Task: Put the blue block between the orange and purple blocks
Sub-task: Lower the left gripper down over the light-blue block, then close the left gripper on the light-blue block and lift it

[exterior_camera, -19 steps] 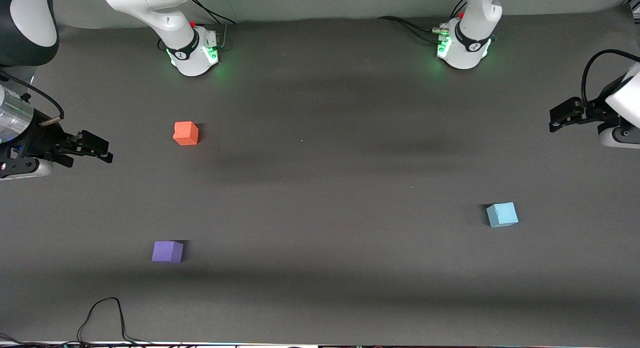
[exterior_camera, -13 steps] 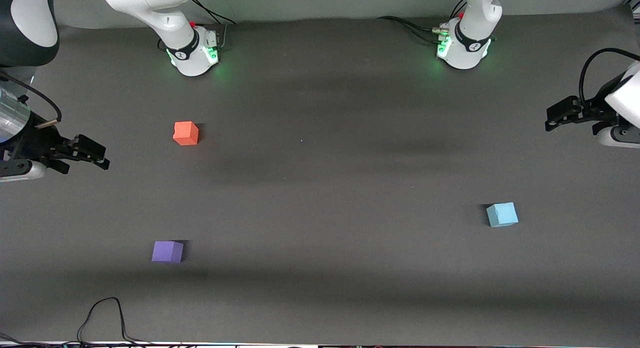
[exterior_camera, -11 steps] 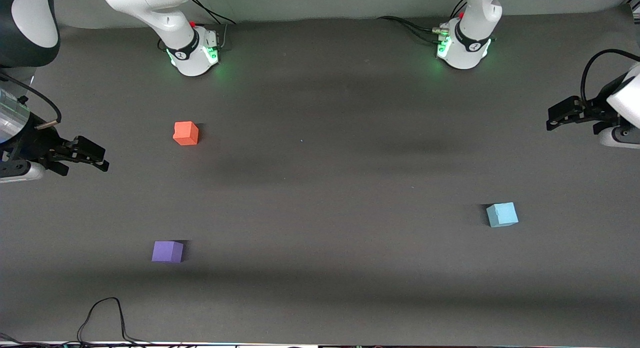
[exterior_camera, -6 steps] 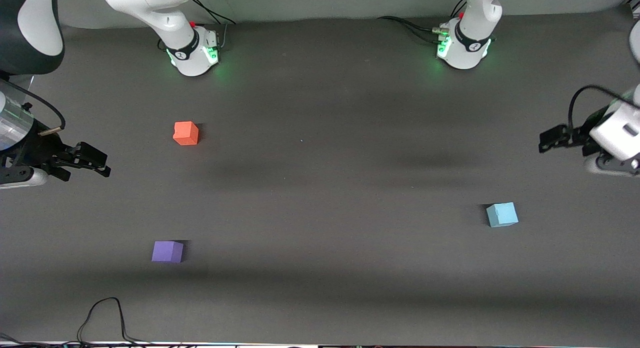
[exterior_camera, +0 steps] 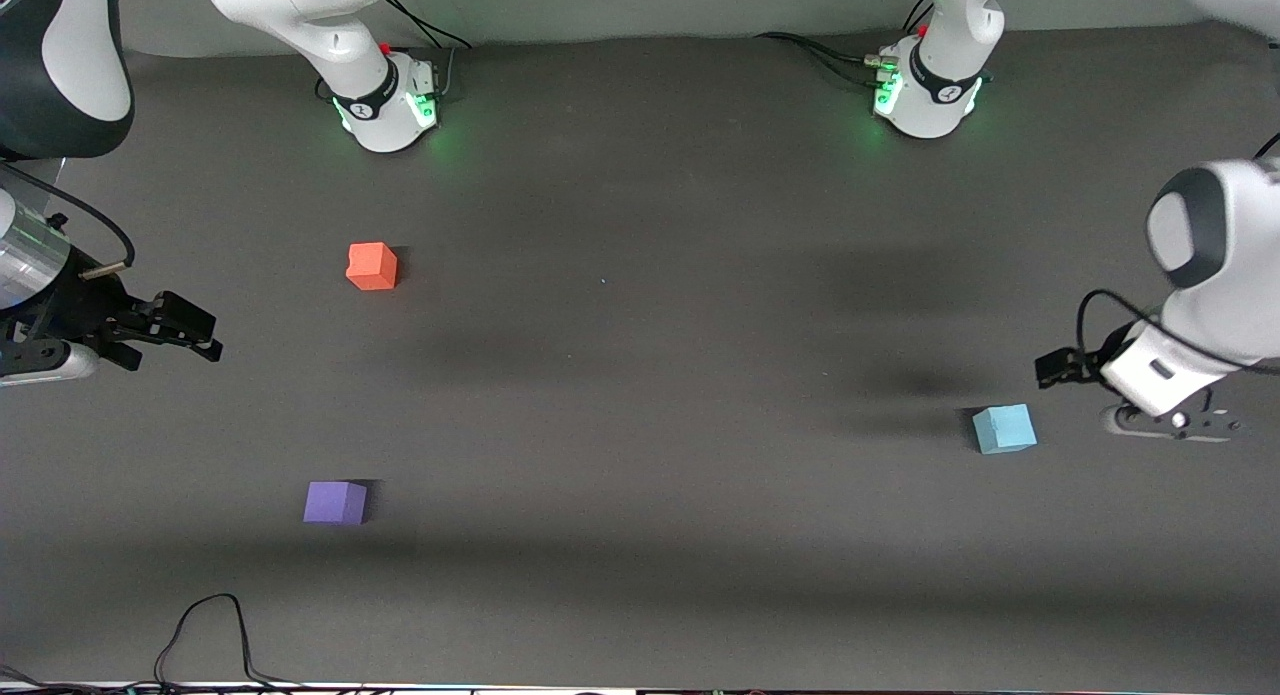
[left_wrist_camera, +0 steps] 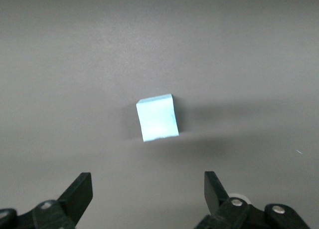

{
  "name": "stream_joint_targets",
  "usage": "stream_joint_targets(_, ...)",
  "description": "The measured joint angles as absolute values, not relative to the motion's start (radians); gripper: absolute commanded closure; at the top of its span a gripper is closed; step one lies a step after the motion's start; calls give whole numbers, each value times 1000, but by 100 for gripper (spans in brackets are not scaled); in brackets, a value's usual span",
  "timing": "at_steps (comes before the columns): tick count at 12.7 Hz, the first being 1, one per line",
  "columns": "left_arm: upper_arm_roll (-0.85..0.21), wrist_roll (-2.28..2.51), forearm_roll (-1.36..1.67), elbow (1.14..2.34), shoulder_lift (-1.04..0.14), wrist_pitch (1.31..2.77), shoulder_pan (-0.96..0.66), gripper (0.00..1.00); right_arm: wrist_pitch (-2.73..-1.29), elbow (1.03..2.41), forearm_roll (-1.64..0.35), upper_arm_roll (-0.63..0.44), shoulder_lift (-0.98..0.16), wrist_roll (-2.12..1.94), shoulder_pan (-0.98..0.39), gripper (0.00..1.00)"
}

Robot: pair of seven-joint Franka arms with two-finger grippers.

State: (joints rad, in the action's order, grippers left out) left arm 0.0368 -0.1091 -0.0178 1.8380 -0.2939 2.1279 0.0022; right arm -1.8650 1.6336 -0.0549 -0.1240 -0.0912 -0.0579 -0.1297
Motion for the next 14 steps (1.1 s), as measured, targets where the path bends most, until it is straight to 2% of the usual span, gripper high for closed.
stream_joint_targets(6,33,-82,-17,1852,-486,2374,28,0,-1865,1633,-54,-133,-101,-71,-111,0)
stream_joint_targets(11,20,-17,-16,1851,-597,2474,19,0,-1865,1633,-54,-149,-116,-78,-108,0)
stream_joint_targets(12,20,-14,-15,1851,-605,2476,19,17,-1865,1633,-54,-151,-116,-78,-108,0)
stream_joint_targets(13,20,-11,-15,1851,-607,2476,19,51,-1864,1633,-54,-152,-116,-78,-108,0)
stream_joint_targets(14,20,-8,-15,1850,-606,2476,19,60,-1864,1633,-54,-153,-116,-78,-108,0)
